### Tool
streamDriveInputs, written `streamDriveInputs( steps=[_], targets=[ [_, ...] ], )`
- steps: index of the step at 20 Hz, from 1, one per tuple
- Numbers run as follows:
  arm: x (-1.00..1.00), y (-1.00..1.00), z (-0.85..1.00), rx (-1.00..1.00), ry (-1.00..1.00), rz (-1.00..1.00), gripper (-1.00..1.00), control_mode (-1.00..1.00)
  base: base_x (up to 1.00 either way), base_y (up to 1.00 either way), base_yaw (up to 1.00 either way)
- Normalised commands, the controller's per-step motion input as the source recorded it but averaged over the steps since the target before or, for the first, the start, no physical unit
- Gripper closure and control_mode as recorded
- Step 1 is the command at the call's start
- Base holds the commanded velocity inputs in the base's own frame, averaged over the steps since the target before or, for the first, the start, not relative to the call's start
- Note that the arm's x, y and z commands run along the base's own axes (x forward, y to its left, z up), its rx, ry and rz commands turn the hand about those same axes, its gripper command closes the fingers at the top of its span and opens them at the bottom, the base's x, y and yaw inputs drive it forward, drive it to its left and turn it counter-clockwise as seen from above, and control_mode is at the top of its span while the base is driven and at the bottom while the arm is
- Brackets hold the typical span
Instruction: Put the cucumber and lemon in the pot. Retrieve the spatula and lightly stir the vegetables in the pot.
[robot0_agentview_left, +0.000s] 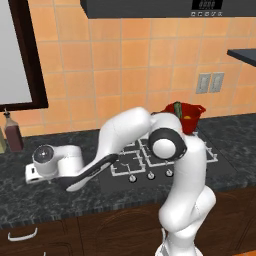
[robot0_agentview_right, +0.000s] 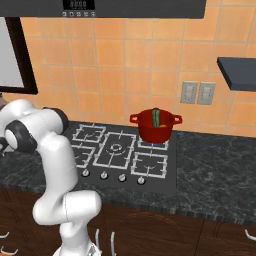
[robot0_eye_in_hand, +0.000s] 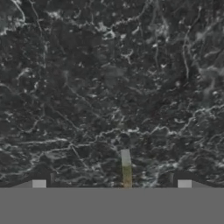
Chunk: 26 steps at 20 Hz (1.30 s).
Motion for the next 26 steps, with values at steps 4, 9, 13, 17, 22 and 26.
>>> streamDriveInputs(
  steps=[4, 9, 13, 17, 22, 26],
  targets=[
    [0.29, 0.03, -0.18, 0.06, 0.04, 0.03, -1.0, -1.0, 0.0, 0.0, 0.0],
    [0.03, 0.47, -0.2, 0.0, 0.01, 0.03, -1.0, -1.0, 0.0, 0.0, 0.0],
    [0.08, 0.54, -0.15, 0.0, 0.04, 0.0, -1.0, -1.0, 0.0, 0.0, 0.0],
    [0.0, 0.16, -0.21, 0.0, 0.01, 0.0, -1.0, -1.0, 0.0, 0.0, 0.0],
    [0.0, -0.14, -0.1, 0.0, 0.0, 0.0, -1.0, -1.0, 0.0, 0.0, 0.0],
    [0.0, -0.29, 0.0, 0.0, 0.0, 0.0, -1.0, -1.0, 0.0, 0.0, 0.0]
  ],
)
